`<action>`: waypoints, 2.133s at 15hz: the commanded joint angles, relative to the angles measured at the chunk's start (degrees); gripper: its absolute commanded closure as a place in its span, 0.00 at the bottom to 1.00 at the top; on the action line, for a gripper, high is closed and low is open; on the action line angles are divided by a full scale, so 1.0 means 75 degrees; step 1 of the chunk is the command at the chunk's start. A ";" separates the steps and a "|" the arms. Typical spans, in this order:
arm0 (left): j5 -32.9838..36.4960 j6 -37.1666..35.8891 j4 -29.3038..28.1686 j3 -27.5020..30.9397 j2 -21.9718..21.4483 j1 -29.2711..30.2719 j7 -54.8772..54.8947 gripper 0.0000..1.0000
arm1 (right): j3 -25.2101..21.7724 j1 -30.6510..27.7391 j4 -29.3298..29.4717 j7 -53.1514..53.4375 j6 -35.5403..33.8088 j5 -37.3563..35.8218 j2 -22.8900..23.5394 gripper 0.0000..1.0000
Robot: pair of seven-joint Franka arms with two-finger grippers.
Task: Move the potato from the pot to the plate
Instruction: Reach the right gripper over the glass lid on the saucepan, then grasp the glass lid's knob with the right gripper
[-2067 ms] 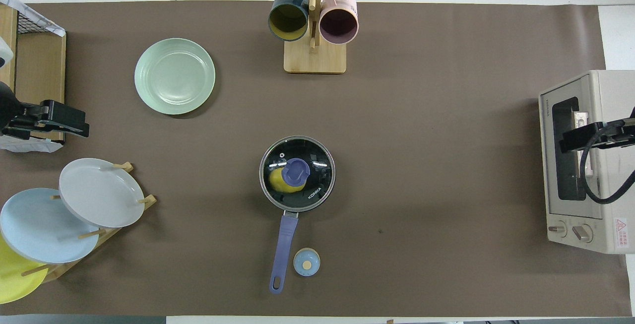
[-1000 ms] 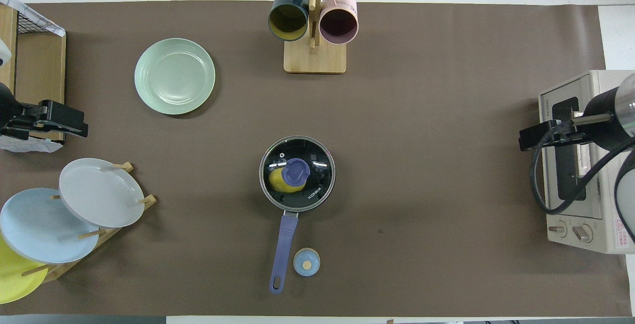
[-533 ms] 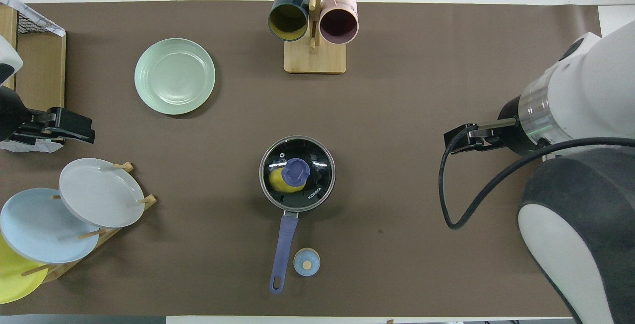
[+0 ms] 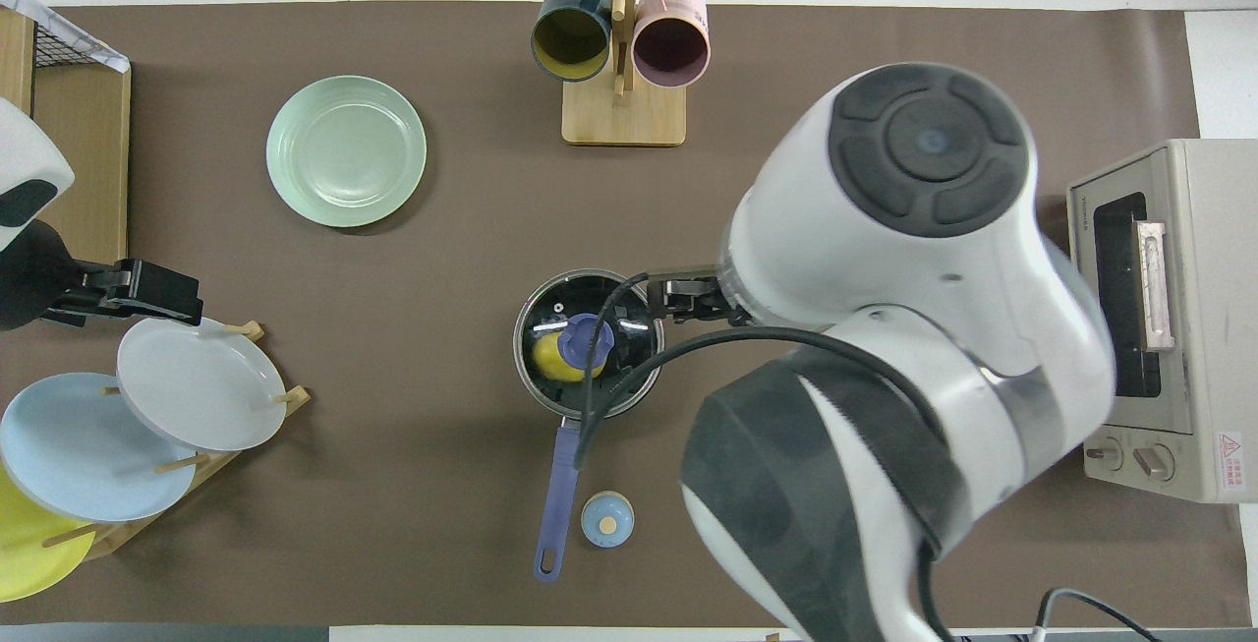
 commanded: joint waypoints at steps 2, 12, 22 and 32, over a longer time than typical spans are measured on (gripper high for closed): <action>-0.0045 0.0401 -0.0207 0.0015 -0.0214 -0.0073 -0.0038 0.00 | 0.0023 0.0908 0.0446 0.1080 0.0470 -0.0584 0.0657 0.00; -0.0021 0.1095 -0.0172 0.0050 -0.0238 -0.0003 -0.0073 0.00 | 0.0023 0.1343 -0.1089 0.1141 0.2371 -0.0631 0.0728 0.00; -0.0021 0.1083 -0.0242 0.0039 -0.0261 -0.0061 -0.0097 0.00 | 0.0023 0.1648 -0.1183 0.1223 0.3156 -0.1369 0.1432 0.00; -0.0021 0.0931 -0.0301 0.0039 -0.0320 -0.0085 -0.0085 0.00 | 0.0023 0.1636 -0.1288 0.1106 0.3274 -0.1381 0.1443 0.24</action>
